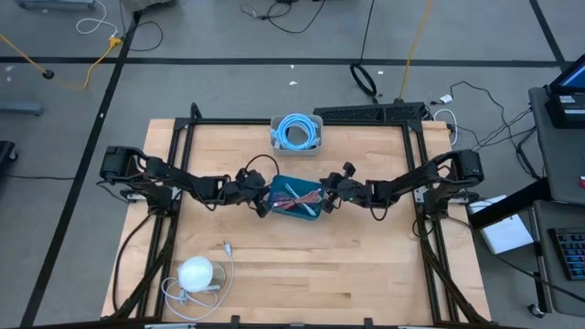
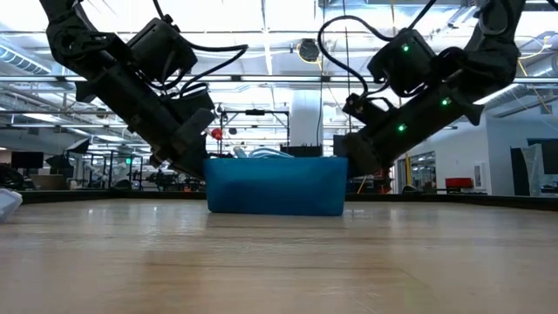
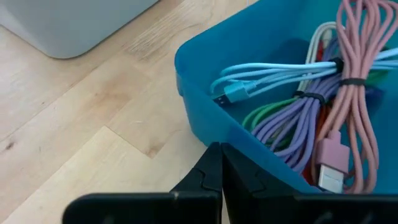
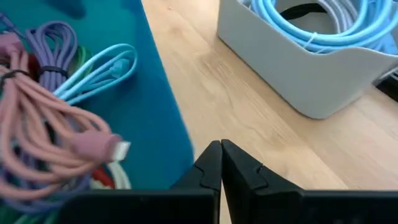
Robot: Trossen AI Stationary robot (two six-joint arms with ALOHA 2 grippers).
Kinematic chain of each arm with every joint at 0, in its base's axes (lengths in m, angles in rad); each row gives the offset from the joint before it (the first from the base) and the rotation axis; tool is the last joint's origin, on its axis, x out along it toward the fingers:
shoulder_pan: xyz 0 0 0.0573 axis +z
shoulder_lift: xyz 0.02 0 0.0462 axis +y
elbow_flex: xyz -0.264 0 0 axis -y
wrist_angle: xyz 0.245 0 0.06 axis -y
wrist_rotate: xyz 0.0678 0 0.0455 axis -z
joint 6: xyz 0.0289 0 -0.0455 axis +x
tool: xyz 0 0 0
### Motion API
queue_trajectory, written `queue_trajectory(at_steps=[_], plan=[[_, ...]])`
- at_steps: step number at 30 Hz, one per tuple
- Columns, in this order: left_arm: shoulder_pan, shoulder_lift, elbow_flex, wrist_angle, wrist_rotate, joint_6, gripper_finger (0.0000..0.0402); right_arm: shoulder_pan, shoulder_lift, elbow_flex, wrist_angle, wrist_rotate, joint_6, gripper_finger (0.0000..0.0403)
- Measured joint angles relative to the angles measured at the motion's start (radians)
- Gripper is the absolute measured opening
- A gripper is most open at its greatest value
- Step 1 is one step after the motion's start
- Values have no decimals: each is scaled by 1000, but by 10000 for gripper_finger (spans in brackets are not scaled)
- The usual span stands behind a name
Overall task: Pick & Place USB Port
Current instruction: Adjust the blue bin
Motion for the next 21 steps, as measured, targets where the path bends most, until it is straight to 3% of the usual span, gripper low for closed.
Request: queue_trajectory(at_steps=[5,13,21], plan=[[0,0,0,-1,-9,0,0,-2,7,6,1,22,-25,0],[-1,0,0,-88,-158,-27,0,49,-46,6,-59,220,-71,0],[1,0,0,-137,-209,-44,0,148,-169,6,-358,264,123,0]])
